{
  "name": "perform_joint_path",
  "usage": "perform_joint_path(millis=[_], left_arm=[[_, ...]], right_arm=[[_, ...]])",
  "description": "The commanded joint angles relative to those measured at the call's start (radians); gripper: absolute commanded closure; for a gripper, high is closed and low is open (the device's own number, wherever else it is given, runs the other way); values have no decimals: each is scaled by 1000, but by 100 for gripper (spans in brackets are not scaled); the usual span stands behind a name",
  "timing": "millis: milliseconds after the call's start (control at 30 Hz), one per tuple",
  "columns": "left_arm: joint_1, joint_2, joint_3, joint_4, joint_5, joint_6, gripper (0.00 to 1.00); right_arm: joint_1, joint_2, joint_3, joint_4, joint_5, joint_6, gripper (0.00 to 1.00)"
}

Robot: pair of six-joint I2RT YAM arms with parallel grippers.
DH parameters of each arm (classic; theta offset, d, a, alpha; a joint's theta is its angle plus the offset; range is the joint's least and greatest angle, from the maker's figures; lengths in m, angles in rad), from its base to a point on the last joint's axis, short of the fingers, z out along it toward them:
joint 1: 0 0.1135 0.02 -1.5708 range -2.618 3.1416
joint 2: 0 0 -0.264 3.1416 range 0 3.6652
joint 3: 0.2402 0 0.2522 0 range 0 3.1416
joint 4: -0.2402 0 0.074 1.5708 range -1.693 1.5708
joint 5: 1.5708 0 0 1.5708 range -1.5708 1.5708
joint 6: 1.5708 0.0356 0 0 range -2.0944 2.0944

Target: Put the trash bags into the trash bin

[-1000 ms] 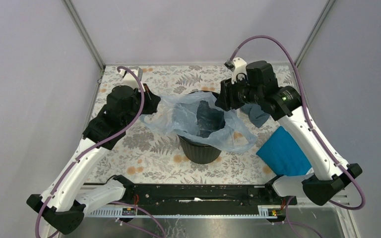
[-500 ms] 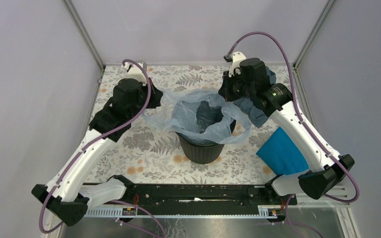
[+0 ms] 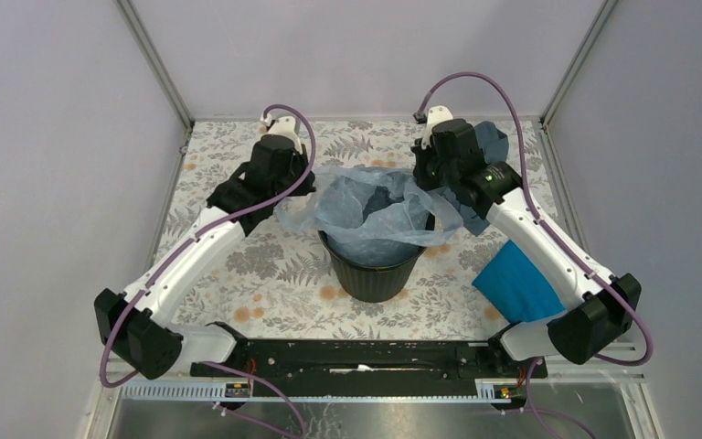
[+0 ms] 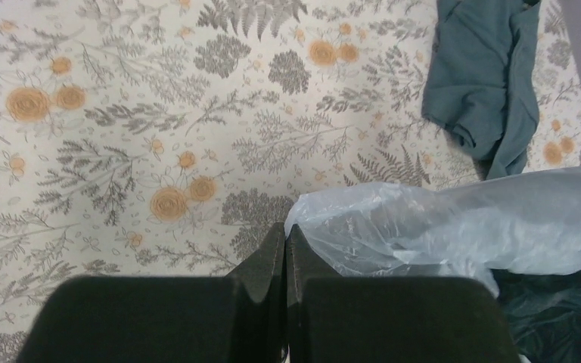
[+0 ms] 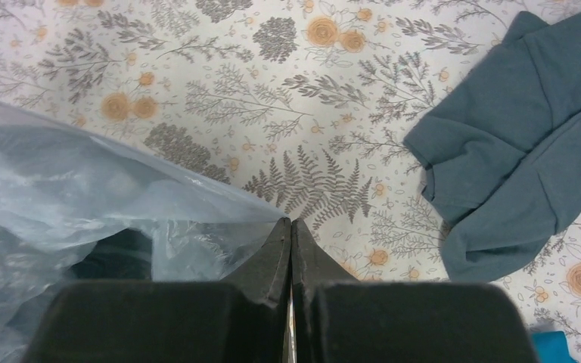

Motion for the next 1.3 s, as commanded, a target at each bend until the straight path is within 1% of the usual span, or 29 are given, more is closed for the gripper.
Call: perform_joint_path(millis=[0, 133, 167, 200, 267, 333, 367, 400, 433, 467, 533, 633, 700, 767, 800, 867, 900, 1000, 1033, 1100, 1167, 1233, 1267], left_arm=[[9, 17, -42, 21, 8, -12, 100], [9, -56, -165, 24, 105, -61, 100], [9, -82, -199, 41, 142, -80, 100], [9, -109, -231, 63, 188, -98, 100], [8, -148, -273, 95, 269, -135, 100], [8, -168, -294, 105, 305, -162, 100], [8, -178, -302, 104, 312, -168, 100], [8, -186, -307, 104, 311, -173, 100], [9, -193, -311, 104, 307, -175, 100], [8, -198, -313, 105, 304, -176, 100], [8, -206, -311, 100, 298, -173, 100], [8, -207, -306, 95, 288, -167, 100], [8, -203, -304, 90, 276, -160, 100], [8, -203, -304, 83, 266, -160, 100], [9, -203, -304, 77, 260, -160, 100], [8, -212, -309, 72, 250, -163, 100], [9, -218, -316, 72, 245, -167, 100], [8, -240, -329, 68, 221, -186, 100], [9, -250, -338, 67, 211, -194, 100], [8, -275, -359, 67, 187, -213, 100], [8, -302, -385, 67, 137, -236, 100], [9, -328, -411, 81, 126, -262, 100], [9, -339, -426, 92, 129, -275, 100]], right_arm=[[-9, -9, -56, 27, 71, -18, 100], [-9, -70, -101, 0, 64, 8, 100], [-9, -88, -94, -24, 57, 25, 96], [-10, -101, -78, -56, 45, 45, 89], [-9, -125, -25, -143, 52, 84, 72], [-10, -150, 27, -240, 93, 124, 48], [-10, -166, 51, -290, 108, 141, 35], [-10, -176, 83, -339, 119, 159, 27], [-9, -189, 104, -391, 121, 177, 22], [-10, -204, 116, -432, 116, 197, 19], [-10, -254, 117, -482, 69, 227, 16], [-9, -342, 93, -496, -36, 288, 11], [-10, -398, 45, -469, -115, 333, 9], [-10, -447, -50, -407, -216, 383, 9], [-10, -466, -99, -364, -270, 412, 10], [-9, -502, -203, -253, -377, 465, 20], [-10, -514, -244, -194, -416, 490, 28], [-10, -541, -348, -38, -448, 529, 65], [-10, -551, -392, 16, -440, 536, 72], [-10, -556, -466, 153, -444, 550, 78], [-9, -518, -511, 285, -466, 571, 87], [-9, -452, -522, 399, -516, 569, 92], [-9, -416, -518, 436, -519, 560, 92]])
